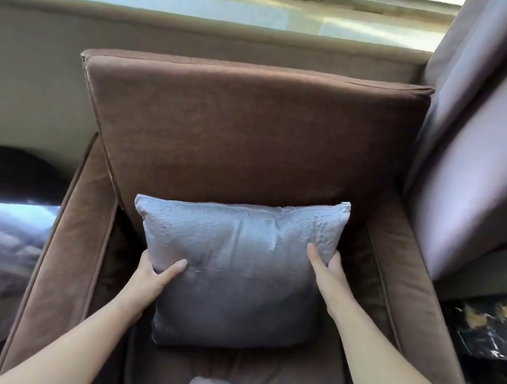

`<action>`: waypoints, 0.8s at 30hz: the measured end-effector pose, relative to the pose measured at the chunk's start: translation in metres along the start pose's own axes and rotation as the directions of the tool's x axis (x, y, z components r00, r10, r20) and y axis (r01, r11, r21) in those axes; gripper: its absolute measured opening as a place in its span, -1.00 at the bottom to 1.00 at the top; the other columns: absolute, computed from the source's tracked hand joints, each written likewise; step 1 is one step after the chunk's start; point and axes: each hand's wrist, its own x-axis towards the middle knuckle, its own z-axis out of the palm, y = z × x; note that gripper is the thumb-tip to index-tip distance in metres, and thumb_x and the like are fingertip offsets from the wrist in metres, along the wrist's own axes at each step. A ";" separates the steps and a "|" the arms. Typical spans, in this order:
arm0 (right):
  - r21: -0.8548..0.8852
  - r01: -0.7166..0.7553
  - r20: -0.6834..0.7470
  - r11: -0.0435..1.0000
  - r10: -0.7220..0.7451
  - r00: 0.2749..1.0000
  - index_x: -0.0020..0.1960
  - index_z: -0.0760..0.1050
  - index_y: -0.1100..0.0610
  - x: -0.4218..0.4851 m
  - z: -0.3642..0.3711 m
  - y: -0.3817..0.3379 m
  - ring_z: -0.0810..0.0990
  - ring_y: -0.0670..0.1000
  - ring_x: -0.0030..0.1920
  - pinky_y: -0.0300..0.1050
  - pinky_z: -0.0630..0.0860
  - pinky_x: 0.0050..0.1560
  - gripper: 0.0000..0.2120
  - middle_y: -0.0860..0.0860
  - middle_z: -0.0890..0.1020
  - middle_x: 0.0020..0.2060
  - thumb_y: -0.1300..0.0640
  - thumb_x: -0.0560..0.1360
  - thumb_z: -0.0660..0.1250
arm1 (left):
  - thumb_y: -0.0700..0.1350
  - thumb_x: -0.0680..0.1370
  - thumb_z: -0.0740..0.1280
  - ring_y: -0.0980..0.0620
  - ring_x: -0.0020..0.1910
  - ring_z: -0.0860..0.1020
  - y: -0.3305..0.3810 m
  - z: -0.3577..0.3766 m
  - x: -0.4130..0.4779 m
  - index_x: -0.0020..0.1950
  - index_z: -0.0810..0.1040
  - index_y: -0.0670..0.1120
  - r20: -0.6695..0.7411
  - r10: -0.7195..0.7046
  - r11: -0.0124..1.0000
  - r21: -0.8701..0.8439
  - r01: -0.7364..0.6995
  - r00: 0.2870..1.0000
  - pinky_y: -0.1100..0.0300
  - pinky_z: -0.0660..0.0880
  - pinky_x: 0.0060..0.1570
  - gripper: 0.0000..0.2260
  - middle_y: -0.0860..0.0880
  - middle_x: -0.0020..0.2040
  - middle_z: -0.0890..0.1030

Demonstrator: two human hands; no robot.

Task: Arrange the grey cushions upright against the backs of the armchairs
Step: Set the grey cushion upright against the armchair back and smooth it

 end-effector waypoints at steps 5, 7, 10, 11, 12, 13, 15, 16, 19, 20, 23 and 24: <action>-0.181 -0.047 -0.114 0.982 0.026 0.993 0.45 0.24 0.04 0.009 0.001 -0.008 0.45 0.05 0.31 -0.02 0.38 0.34 -0.15 0.02 0.44 0.35 -0.36 0.31 0.40 | 0.25 0.14 0.63 0.04 0.27 0.55 0.013 -0.014 0.015 0.37 0.36 -0.01 -0.048 -0.001 0.982 0.186 0.009 0.999 0.08 0.49 0.25 -0.09 0.01 0.27 0.57; -0.306 0.011 -0.223 0.952 -0.083 0.971 0.53 0.12 0.10 0.007 -0.002 -0.019 0.34 0.12 0.41 0.00 0.31 0.35 -0.13 0.09 0.26 0.46 -0.20 0.40 0.44 | 0.15 0.13 0.66 0.01 0.39 0.42 0.027 -0.023 0.018 0.52 0.19 0.03 -0.132 0.085 0.955 0.293 -0.043 0.988 0.01 0.39 0.37 0.07 -0.02 0.43 0.41; -0.503 0.249 -0.294 0.828 -0.434 0.851 0.54 0.09 0.15 0.000 -0.003 -0.044 0.25 0.10 0.46 -0.06 0.25 0.39 -0.20 0.09 0.19 0.48 -0.03 0.46 0.43 | -0.13 0.35 0.60 -0.07 0.47 0.30 0.065 -0.028 0.013 0.55 0.19 -0.15 -0.211 0.391 0.809 0.543 -0.225 0.896 -0.05 0.27 0.47 -0.12 -0.14 0.47 0.31; -0.568 0.340 -0.256 0.749 -0.554 0.793 0.51 0.15 0.17 0.000 -0.001 -0.054 0.27 0.07 0.44 -0.09 0.25 0.40 -0.27 0.09 0.24 0.45 0.02 0.47 0.42 | -0.17 0.40 0.56 -0.09 0.44 0.33 0.079 -0.027 0.013 0.49 0.29 -0.21 -0.169 0.527 0.712 0.623 -0.325 0.833 -0.04 0.28 0.45 -0.26 -0.17 0.42 0.37; -0.625 0.420 -0.176 0.658 -0.643 0.745 0.47 0.23 0.18 0.001 0.004 -0.065 0.30 0.06 0.41 -0.09 0.27 0.40 -0.35 0.08 0.30 0.41 0.07 0.48 0.41 | -0.17 0.44 0.52 -0.09 0.37 0.39 0.093 -0.022 0.016 0.41 0.42 -0.22 -0.085 0.632 0.602 0.681 -0.418 0.771 -0.02 0.33 0.40 -0.42 -0.17 0.34 0.45; -0.664 0.489 -0.057 0.566 -0.691 0.721 0.42 0.32 0.18 0.003 0.010 -0.075 0.34 0.04 0.38 -0.07 0.31 0.40 -0.44 0.07 0.36 0.37 0.10 0.48 0.40 | -0.12 0.48 0.47 -0.06 0.27 0.46 0.105 -0.016 0.020 0.29 0.53 -0.20 0.021 0.681 0.504 0.712 -0.490 0.732 0.04 0.38 0.32 -0.59 -0.13 0.23 0.52; -0.682 0.604 0.233 0.411 -0.661 0.713 0.33 0.44 0.14 0.012 0.028 -0.092 0.41 0.02 0.29 -0.02 0.37 0.36 -0.60 0.03 0.47 0.27 0.12 0.51 0.35 | 0.03 0.55 0.30 -0.01 0.09 0.52 0.116 -0.001 0.037 0.12 0.62 -0.12 0.235 0.646 0.372 0.734 -0.568 0.726 0.13 0.41 0.16 -0.71 -0.02 0.06 0.60; -0.675 0.646 0.358 0.356 -0.608 0.709 0.31 0.46 0.13 0.016 0.038 -0.097 0.44 0.02 0.27 0.00 0.38 0.33 -0.65 0.02 0.50 0.25 0.12 0.54 0.31 | 0.07 0.57 0.22 -0.02 0.05 0.52 0.116 0.007 0.047 0.10 0.63 -0.12 0.307 0.607 0.339 0.734 -0.588 0.733 0.11 0.42 0.13 -0.67 -0.01 0.03 0.61; -0.697 0.665 0.521 0.268 -0.448 0.727 0.34 0.45 0.11 0.027 0.063 -0.100 0.47 0.05 0.27 0.02 0.39 0.30 -0.65 0.01 0.52 0.26 0.03 0.61 0.18 | 0.10 0.60 0.10 -0.11 0.01 0.56 0.104 0.023 0.067 0.16 0.61 -0.15 0.402 0.510 0.274 0.762 -0.587 0.760 0.01 0.47 0.10 -0.58 -0.07 0.05 0.61; -0.724 0.653 0.534 0.223 -0.418 0.735 0.36 0.44 0.10 0.030 0.066 -0.097 0.48 0.06 0.27 0.03 0.38 0.30 -0.62 0.01 0.53 0.26 -0.03 0.62 0.14 | 0.11 0.61 0.08 -0.13 0.00 0.57 0.095 0.023 0.070 0.20 0.59 -0.15 0.423 0.491 0.233 0.779 -0.583 0.762 0.00 0.49 0.07 -0.55 -0.08 0.06 0.61; -0.791 0.609 0.538 0.057 -0.408 0.738 0.38 0.42 0.09 0.037 0.059 -0.084 0.48 0.07 0.28 0.06 0.26 0.39 -0.53 0.01 0.56 0.25 -0.16 0.63 0.04 | 0.16 0.63 0.03 -0.16 0.01 0.56 0.070 0.006 0.072 0.29 0.53 -0.16 0.426 0.488 0.101 0.840 -0.534 0.762 -0.03 0.49 0.06 -0.50 -0.09 0.07 0.59; -0.816 0.577 0.513 0.032 -0.420 0.749 0.36 0.44 0.08 0.041 0.052 -0.081 0.48 0.06 0.27 0.06 0.22 0.41 -0.53 0.00 0.57 0.23 -0.16 0.63 0.02 | 0.17 0.64 0.03 -0.16 0.00 0.53 0.065 -0.002 0.071 0.30 0.52 -0.17 0.404 0.502 0.080 0.859 -0.506 0.765 -0.05 0.47 0.04 -0.49 -0.09 0.06 0.57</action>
